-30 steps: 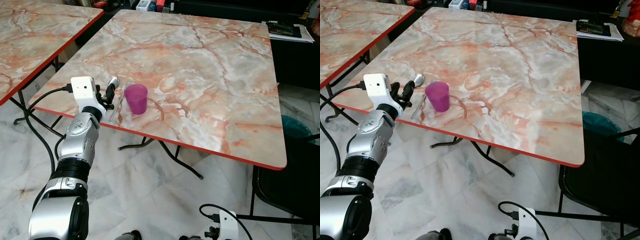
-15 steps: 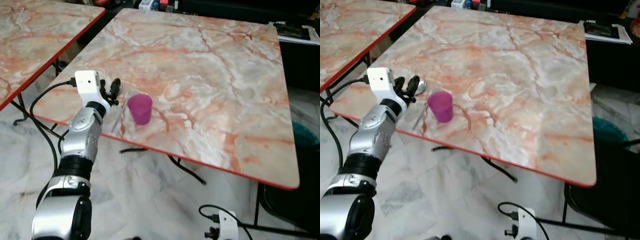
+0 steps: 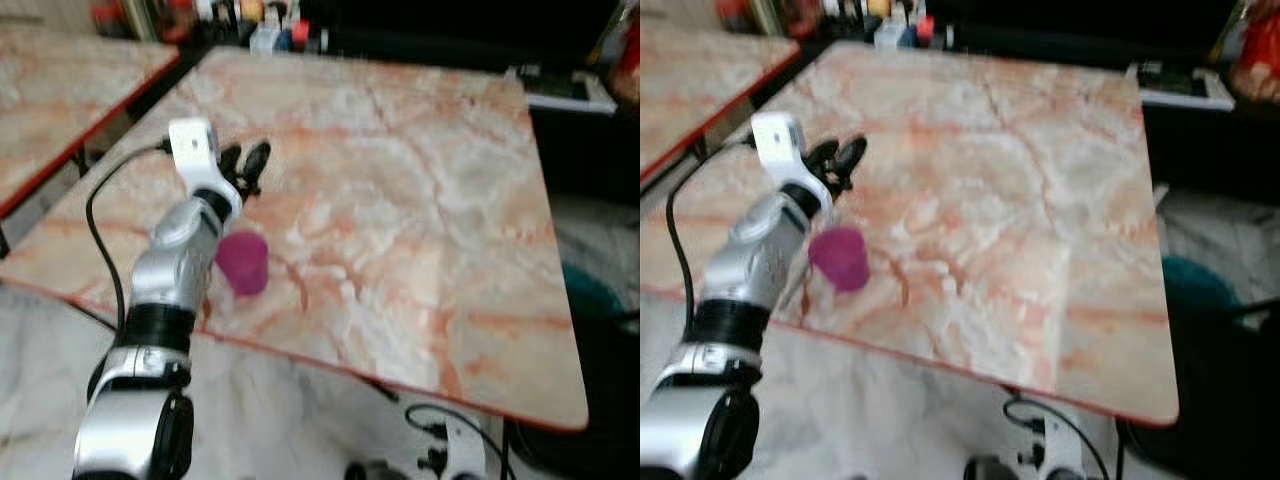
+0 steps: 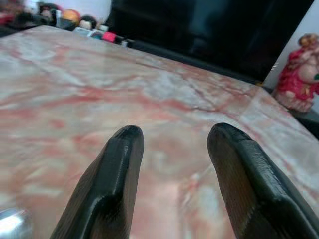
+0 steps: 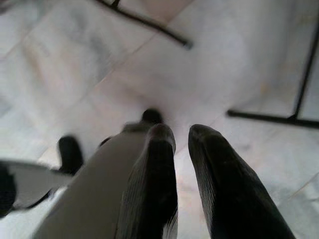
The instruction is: Setting the table
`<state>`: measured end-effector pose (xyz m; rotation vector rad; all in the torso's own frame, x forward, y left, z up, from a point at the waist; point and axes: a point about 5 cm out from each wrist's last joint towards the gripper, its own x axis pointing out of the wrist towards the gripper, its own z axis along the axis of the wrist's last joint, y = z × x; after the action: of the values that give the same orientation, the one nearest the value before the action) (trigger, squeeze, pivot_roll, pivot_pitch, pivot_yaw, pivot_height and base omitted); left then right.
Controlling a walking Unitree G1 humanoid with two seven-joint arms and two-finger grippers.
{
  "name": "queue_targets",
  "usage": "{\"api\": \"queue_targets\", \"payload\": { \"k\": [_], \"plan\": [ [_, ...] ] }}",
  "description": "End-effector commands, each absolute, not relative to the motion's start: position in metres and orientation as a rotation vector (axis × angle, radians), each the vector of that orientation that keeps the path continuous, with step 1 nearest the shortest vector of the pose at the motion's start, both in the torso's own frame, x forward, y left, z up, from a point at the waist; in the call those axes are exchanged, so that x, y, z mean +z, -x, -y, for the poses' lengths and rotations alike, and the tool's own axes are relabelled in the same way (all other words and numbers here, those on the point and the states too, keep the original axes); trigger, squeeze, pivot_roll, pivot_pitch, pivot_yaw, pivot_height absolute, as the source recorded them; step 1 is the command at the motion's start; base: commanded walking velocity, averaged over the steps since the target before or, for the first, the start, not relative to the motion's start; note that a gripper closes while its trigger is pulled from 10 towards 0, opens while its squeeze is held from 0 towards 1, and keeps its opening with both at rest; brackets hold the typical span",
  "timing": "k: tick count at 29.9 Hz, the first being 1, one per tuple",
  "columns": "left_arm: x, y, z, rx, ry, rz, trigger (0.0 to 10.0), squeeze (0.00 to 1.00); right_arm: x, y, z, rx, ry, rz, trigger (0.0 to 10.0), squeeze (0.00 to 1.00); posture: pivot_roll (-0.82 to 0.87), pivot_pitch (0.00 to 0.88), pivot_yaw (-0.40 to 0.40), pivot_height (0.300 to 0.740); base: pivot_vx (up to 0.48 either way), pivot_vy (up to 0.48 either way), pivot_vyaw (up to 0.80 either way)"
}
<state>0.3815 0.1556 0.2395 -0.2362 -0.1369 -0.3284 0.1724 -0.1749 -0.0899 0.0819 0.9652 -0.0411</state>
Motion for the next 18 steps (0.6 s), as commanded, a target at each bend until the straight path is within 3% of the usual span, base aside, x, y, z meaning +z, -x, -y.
{"api": "queue_targets", "payload": {
  "k": [1, 11, 14, 18],
  "plan": [
    [0.260, -0.375, -0.154, -0.385, 0.253, 0.179, 10.0, 0.00, -0.093, -0.165, 0.176, -0.047, -0.088, -0.995, 10.0, 0.00, -0.04, 0.163, 0.013, 0.740, 0.000, 0.000, 0.00],
    [0.273, -0.368, -0.167, -0.394, 0.225, 0.054, 10.0, 0.00, -0.093, -0.166, 0.176, -0.042, -0.088, -0.996, 10.0, 0.00, -0.03, 0.178, 0.019, 0.740, 0.000, 0.000, 0.00],
    [0.265, -0.365, -0.185, -0.374, 0.254, -0.079, 10.0, 0.00, -0.093, -0.165, 0.175, -0.039, -0.095, -0.999, 10.0, 0.00, -0.02, 0.182, 0.022, 0.740, 0.000, 0.000, 0.00],
    [0.244, -0.359, -0.188, -0.388, 0.249, -0.190, 10.0, 0.00, -0.094, -0.165, 0.175, -0.036, -0.099, -1.003, 10.0, 0.00, -0.03, 0.185, 0.029, 0.740, 0.000, 0.000, 0.00]
  ]
}}
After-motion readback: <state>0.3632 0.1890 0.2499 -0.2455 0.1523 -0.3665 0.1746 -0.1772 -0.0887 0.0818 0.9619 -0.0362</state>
